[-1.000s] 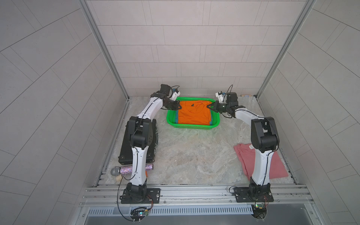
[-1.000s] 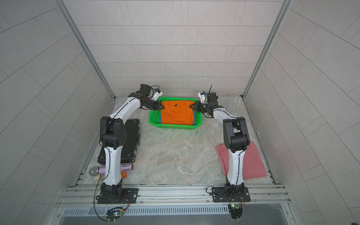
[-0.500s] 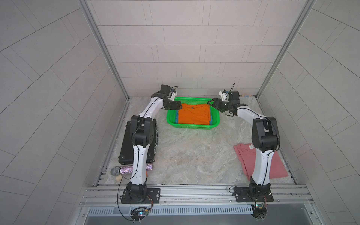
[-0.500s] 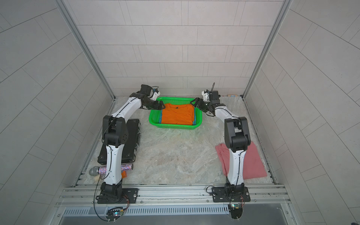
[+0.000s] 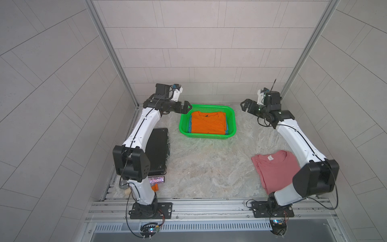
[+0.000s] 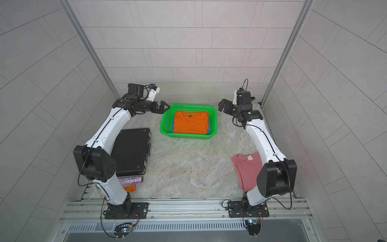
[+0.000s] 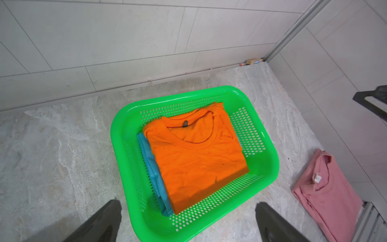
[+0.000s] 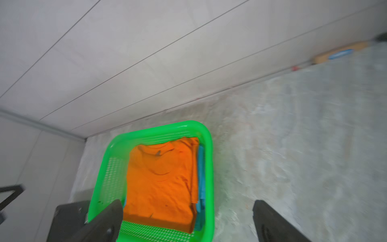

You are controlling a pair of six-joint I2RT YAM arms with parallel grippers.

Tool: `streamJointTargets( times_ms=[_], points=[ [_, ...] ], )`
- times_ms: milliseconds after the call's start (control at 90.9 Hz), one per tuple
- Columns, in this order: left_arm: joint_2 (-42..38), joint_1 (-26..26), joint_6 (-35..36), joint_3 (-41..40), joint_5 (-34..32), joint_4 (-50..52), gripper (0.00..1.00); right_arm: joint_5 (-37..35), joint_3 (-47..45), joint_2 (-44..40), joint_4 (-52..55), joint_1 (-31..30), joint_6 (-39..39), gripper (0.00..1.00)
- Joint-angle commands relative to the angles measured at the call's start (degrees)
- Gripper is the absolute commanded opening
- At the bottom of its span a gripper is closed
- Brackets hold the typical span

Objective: Put the folded t-shirts into the basket
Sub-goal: Place the T-shirt in the bin.

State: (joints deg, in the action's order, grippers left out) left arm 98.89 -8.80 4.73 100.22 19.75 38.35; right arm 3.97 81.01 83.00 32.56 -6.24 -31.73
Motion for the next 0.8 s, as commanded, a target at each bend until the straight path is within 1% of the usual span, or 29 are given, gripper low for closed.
streamJointTargets(
  times_ms=[0, 77, 154, 198, 253, 319, 363, 495, 572, 627, 693, 792],
  points=[
    [-2.8, -0.3, 3.8, -4.5, 2.8, 4.2, 1.00, -16.8, -8.9, -6.4, 13.4, 1.6, -7.0, 1.00],
    [-5.7, -0.2, 5.0, -6.8, 0.8, 6.0, 1.00, -9.1, -16.7, -11.9, 16.1, 5.8, -8.6, 1.00],
    [-9.1, 0.0, 5.9, -10.6, -1.0, 5.8, 1.00, -1.5, -24.5, -18.0, 18.4, 11.4, -10.0, 1.00],
    [-11.0, 0.1, 6.4, -12.7, -2.1, 5.2, 1.00, -0.8, -27.8, -20.9, 20.5, 14.5, -12.0, 1.00],
    [-12.9, 0.1, 7.2, -14.5, -2.9, 5.2, 1.00, -1.3, -30.8, -24.3, 22.6, 16.3, -12.7, 1.00],
    [-13.9, 0.2, 8.7, -15.0, -2.8, 7.1, 1.00, -3.2, -31.6, -26.5, 26.1, 16.4, -13.1, 1.00],
    [-14.2, 0.2, 9.5, -15.1, -2.3, 9.3, 1.00, -3.3, -32.2, -27.2, 27.6, 16.4, -14.2, 1.00],
    [-14.3, 0.1, 12.8, -15.6, 2.9, 15.2, 1.00, 3.0, -36.3, -25.8, 24.8, 16.4, -14.3, 1.00],
    [-14.7, 0.1, 13.4, -16.3, 4.1, 17.0, 1.00, 6.1, -37.8, -23.3, 23.1, 16.5, -13.3, 1.00],
    [-15.3, 0.2, 13.7, -17.1, 3.3, 17.5, 1.00, 7.3, -38.3, -21.6, 22.8, 16.3, -12.8, 1.00],
    [-16.3, 0.2, 13.7, -18.0, 0.7, 17.5, 1.00, 9.4, -39.7, -20.4, 21.0, 15.6, -12.1, 1.00],
    [-16.8, 0.1, 13.1, -19.0, -3.8, 17.5, 1.00, 8.5, -41.2, -19.8, 19.3, 14.2, -11.9, 1.00]
  ],
)
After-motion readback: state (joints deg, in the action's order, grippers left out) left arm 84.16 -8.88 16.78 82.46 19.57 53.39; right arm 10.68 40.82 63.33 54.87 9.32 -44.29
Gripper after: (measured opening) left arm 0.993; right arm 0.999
